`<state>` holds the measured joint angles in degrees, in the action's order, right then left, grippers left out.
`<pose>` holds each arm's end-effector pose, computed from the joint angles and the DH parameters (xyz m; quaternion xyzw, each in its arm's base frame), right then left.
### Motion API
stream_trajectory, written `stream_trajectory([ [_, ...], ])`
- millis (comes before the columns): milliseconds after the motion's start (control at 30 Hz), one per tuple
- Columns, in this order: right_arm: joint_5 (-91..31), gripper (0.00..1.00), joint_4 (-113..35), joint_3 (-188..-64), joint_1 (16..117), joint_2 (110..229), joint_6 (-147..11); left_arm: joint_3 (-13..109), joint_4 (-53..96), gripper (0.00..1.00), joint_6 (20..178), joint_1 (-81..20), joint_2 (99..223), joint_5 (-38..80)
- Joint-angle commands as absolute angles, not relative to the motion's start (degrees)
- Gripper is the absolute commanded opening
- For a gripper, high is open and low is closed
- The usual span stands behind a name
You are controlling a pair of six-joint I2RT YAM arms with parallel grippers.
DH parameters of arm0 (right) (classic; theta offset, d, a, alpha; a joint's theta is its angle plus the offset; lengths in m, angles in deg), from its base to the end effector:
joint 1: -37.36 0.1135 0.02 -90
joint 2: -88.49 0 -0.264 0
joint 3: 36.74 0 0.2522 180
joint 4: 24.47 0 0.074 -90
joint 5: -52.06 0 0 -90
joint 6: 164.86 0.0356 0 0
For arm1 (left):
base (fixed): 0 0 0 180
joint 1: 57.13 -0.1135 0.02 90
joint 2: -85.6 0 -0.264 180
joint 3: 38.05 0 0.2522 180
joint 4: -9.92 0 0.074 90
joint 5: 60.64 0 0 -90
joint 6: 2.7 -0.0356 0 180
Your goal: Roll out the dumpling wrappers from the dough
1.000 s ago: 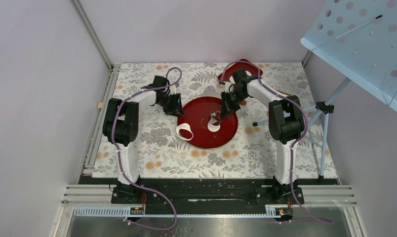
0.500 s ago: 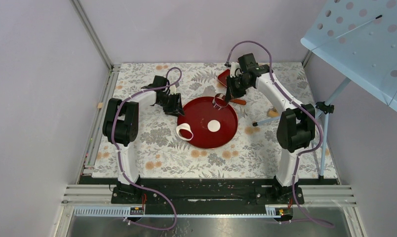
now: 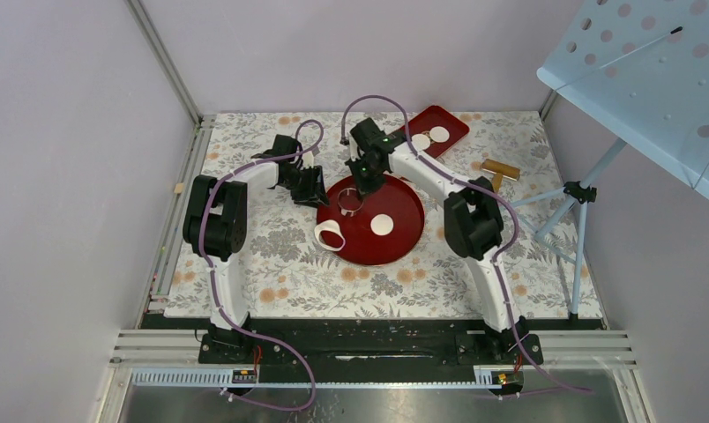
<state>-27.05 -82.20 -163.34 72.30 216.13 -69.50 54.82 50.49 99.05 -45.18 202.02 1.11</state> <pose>0.3977 0.2861 0.2248 -0.2694 0.9205 0.1781 0.2201 0.4022 -0.1023 0.1544 0.0563 0.9450 -0.2774 0.1637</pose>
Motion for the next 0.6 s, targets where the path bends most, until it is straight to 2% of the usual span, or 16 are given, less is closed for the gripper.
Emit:
stream_trajectory([
  [0,-32.6,0.0,-84.1,-171.3,72.4,219.8,-66.6,54.4,49.1,0.44,98.8,-45.8,202.0,2.7],
  [67,-32.7,0.0,-84.2,-173.8,72.8,221.6,-66.3,54.4,49.1,0.44,98.8,-45.8,202.0,2.6],
  [267,-28.2,0.18,-84.6,-176.9,73.9,224.9,-67.7,54.4,49.1,0.44,98.9,-45.8,202.0,2.5],
  [433,-26.4,0.38,-85.0,-178.1,74.7,225.4,-68.6,54.4,49.1,0.44,98.9,-45.9,201.9,2.5],
  [567,-25.7,0.46,-86.5,-177.8,74.7,223.2,-71.8,54.3,49.0,0.44,98.9,-45.9,201.9,2.3],
])
